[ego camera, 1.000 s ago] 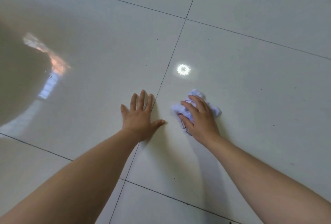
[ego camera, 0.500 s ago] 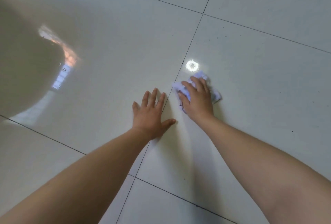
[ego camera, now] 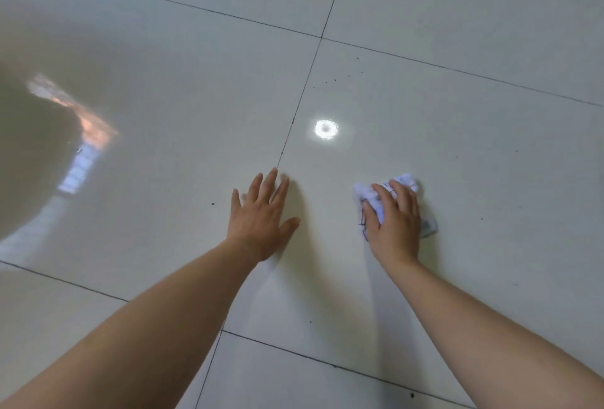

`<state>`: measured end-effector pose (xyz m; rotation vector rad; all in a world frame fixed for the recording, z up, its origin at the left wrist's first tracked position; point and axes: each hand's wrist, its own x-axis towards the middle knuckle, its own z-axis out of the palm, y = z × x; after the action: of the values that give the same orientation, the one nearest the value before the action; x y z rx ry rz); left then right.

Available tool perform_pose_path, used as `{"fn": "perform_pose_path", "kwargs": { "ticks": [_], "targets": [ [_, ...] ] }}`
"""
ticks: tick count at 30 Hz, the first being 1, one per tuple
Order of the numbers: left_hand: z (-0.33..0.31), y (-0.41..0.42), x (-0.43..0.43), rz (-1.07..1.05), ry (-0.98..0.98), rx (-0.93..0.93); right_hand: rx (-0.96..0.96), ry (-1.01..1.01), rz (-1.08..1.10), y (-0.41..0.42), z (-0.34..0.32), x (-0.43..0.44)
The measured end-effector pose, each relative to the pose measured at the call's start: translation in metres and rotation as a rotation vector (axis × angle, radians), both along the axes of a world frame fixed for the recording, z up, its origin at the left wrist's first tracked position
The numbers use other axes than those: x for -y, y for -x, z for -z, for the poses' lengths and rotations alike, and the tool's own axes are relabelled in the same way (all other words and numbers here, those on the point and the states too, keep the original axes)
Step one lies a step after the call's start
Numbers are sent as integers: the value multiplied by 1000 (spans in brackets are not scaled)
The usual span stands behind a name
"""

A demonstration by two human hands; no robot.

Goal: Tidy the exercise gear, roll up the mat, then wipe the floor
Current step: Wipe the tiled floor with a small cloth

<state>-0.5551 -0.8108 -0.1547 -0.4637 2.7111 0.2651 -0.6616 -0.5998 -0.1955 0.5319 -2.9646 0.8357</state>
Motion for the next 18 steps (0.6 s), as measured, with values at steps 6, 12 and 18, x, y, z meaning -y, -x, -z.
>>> {"fn": "perform_pose_path", "kwargs": {
  "ticks": [6, 12, 18],
  "targets": [
    [-7, 18, -46, 96, -39, 27, 9, -59, -212, -25, -1, -28],
    [-16, 55, -74, 149, 18, 49, -2, -46, -155, 14, 1, -57],
    [-35, 97, -92, 126, 52, 90, -28, 39, -171, 45, 7, -56]
  ]
}}
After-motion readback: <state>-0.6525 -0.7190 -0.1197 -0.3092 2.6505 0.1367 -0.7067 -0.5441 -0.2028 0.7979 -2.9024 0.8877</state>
